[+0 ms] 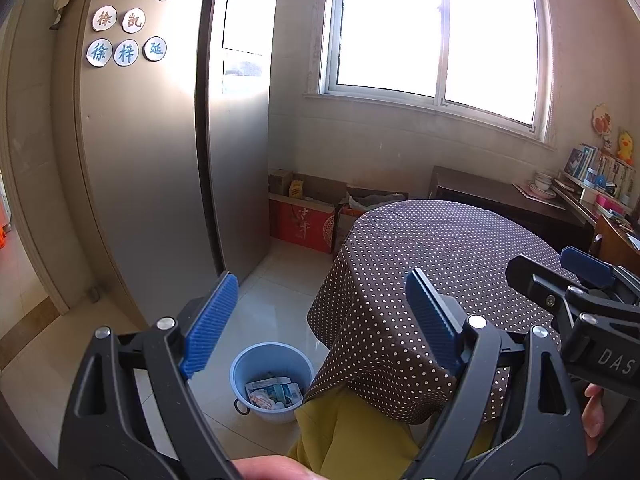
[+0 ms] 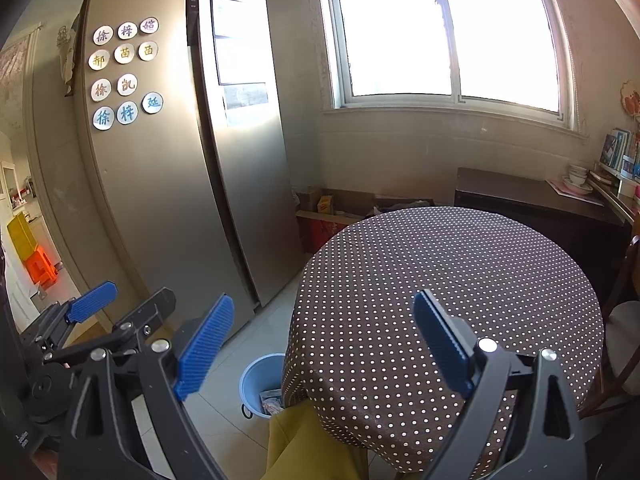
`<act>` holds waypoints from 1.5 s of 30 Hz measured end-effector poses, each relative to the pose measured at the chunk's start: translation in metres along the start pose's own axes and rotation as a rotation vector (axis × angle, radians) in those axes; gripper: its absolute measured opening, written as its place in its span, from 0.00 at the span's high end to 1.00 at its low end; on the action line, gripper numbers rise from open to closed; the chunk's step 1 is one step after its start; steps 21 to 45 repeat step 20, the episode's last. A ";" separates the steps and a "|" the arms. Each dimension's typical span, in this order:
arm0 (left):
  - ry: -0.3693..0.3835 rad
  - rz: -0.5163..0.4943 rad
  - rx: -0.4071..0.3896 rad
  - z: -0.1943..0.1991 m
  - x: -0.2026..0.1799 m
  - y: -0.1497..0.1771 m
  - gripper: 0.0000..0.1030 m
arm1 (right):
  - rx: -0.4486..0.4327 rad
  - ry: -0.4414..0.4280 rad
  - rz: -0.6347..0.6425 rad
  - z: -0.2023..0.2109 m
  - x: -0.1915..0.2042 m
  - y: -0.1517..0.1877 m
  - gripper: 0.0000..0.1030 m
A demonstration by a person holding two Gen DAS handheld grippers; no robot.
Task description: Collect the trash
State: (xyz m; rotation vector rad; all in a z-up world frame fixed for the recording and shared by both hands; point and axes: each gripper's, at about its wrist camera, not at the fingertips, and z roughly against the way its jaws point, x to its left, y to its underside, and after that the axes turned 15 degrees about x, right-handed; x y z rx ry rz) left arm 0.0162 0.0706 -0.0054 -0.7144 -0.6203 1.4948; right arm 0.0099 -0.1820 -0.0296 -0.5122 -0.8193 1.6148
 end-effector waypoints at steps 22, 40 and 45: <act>-0.015 0.012 -0.001 0.003 0.001 0.001 0.17 | -0.004 -0.009 0.012 0.000 0.002 0.000 0.13; -0.015 0.012 -0.001 0.003 0.001 0.001 0.17 | -0.004 -0.009 0.012 0.000 0.002 0.000 0.13; -0.015 0.012 -0.001 0.003 0.001 0.001 0.17 | -0.004 -0.009 0.012 0.000 0.002 0.000 0.13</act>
